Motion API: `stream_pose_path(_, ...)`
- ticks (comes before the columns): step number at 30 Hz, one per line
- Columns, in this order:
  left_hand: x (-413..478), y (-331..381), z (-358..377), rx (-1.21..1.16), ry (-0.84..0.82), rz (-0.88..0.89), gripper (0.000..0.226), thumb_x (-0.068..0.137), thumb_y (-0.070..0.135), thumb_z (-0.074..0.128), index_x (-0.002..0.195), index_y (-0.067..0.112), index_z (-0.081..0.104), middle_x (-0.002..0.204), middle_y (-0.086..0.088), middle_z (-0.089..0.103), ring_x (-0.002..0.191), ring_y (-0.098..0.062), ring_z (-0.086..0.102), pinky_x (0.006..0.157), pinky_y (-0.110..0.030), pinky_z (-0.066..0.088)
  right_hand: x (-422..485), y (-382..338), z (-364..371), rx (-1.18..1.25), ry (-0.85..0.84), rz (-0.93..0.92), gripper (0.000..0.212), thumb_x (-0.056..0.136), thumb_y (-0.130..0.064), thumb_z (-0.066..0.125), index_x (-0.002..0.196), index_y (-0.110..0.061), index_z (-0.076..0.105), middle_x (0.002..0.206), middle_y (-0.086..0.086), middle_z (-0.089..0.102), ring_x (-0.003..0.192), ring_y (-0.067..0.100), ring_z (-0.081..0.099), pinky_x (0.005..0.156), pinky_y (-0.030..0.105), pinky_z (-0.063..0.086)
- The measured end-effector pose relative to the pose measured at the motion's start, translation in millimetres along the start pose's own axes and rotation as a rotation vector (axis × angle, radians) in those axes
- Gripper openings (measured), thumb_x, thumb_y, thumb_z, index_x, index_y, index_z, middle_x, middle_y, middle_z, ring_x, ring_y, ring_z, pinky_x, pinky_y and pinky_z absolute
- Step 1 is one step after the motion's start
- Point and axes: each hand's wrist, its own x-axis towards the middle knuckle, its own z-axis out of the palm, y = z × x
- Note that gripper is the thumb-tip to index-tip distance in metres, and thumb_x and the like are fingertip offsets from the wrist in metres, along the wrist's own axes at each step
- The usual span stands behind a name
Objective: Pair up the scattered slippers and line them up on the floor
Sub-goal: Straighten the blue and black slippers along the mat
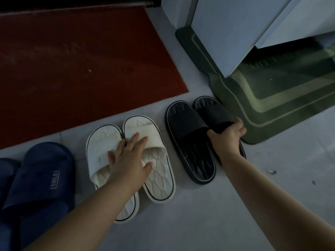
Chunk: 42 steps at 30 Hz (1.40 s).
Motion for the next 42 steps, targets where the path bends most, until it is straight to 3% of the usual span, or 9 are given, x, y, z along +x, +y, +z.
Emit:
stream_pose_path(5,-1.2,0.7,-0.6,-0.005,-0.012,-0.006,0.068,0.089,0.036,0.05,0.144,0.038,0.01,0.157,0.017,-0.005,0.145,-0.02,-0.008,0.115,-0.053,-0.003,-1.6,-16.8,20.0,0.164,-0.015,0.014,0.079,0.082,0.006,0.053,0.143,-0.02,0.011,0.145,0.016,0.015,0.111,0.035,0.051,0.088,0.03,0.039)
stream_pose_path(12,-2.8,-3.0,-12.9,-0.076,-0.035,0.039,0.071,0.087,0.031,0.056,0.145,0.034,0.015,0.158,0.011,0.005,0.145,-0.02,0.002,0.116,-0.049,0.002,-14.6,-15.8,16.2,0.113,-0.039,0.027,0.079,0.08,0.005,0.057,0.143,-0.017,0.014,0.147,0.013,0.015,0.12,0.034,0.046,0.095,0.034,0.04)
stream_pose_path(15,-5.4,-18.1,-21.5,-0.135,0.068,0.052,0.075,0.084,0.021,0.063,0.145,0.026,0.021,0.156,0.003,0.02,0.143,-0.021,0.015,0.118,-0.039,0.014,-39.4,-11.7,16.7,-0.051,-0.046,-0.295,0.068,0.076,-0.003,0.059,0.136,-0.015,0.029,0.138,0.014,0.027,0.122,0.034,0.039,0.101,0.037,0.036)
stream_pose_path(17,-8.1,-34.6,-26.6,-0.111,0.121,0.005,0.074,0.085,0.02,0.062,0.145,0.024,0.02,0.155,0.0,0.021,0.142,-0.022,0.017,0.115,-0.037,0.019,-57.6,-12.7,22.4,-0.143,-0.283,-0.547,0.064,0.075,-0.011,0.064,0.133,-0.019,0.037,0.131,0.011,0.039,0.118,0.03,0.043,0.097,0.034,0.037)
stream_pose_path(20,-12.7,-60.2,-32.6,-0.072,0.092,-0.135,0.074,0.086,0.032,0.061,0.145,0.027,0.016,0.154,-0.004,0.021,0.136,-0.029,0.029,0.108,-0.044,0.033,-75.0,-13.6,42.0,-0.395,-0.68,-0.614,0.07,0.081,-0.032,0.064,0.14,-0.023,0.029,0.134,0.008,0.043,0.117,0.028,0.049,0.095,0.035,0.042)
stream_pose_path(25,-16.3,-75.3,-36.2,-0.128,0.14,-0.182,0.061,0.09,0.02,0.054,0.143,0.023,0.025,0.141,-0.01,0.041,0.117,-0.029,0.052,0.09,-0.039,0.045,-87.1,-13.2,61.1,-0.481,-0.505,-0.69,0.044,0.095,-0.015,0.039,0.139,-0.018,0.035,0.122,0.013,0.052,0.103,0.034,0.056,0.083,0.037,0.046)
stream_pose_path(32,-15.2,-75.7,-37.5,-0.183,0.217,-0.195,0.056,0.093,0.021,0.05,0.144,0.018,0.026,0.146,-0.01,0.036,0.125,-0.028,0.045,0.1,-0.036,0.039,-87.4,-21.8,66.6,-0.405,-0.474,-0.68,0.039,0.097,-0.014,0.035,0.136,-0.016,0.042,0.127,0.013,0.053,0.108,0.032,0.055,0.086,0.033,0.043)
stream_pose_path(37,-24.6,-89.0,-51.0,-0.186,0.071,-0.122,0.068,0.089,0.024,0.056,0.146,0.021,0.018,0.151,-0.006,0.03,0.131,-0.023,0.04,0.105,-0.034,0.035,-101.3,-31.6,67.5,-0.534,-0.467,-0.585,0.049,0.088,-0.01,0.048,0.134,-0.016,0.034,0.134,0.015,0.04,0.117,0.035,0.045,0.089,0.039,0.041)
stream_pose_path(42,-62.1,-148.4,-101.7,-0.141,0.056,-0.109,0.079,0.082,0.021,0.067,0.145,0.024,0.02,0.15,-0.005,0.033,0.134,-0.022,0.037,0.109,-0.034,0.031,-167.2,-58.9,80.3,-0.511,-0.507,-0.946,0.062,0.079,-0.014,0.058,0.136,-0.015,0.034,0.141,0.01,0.033,0.129,0.031,0.032,0.106,0.039,0.03)
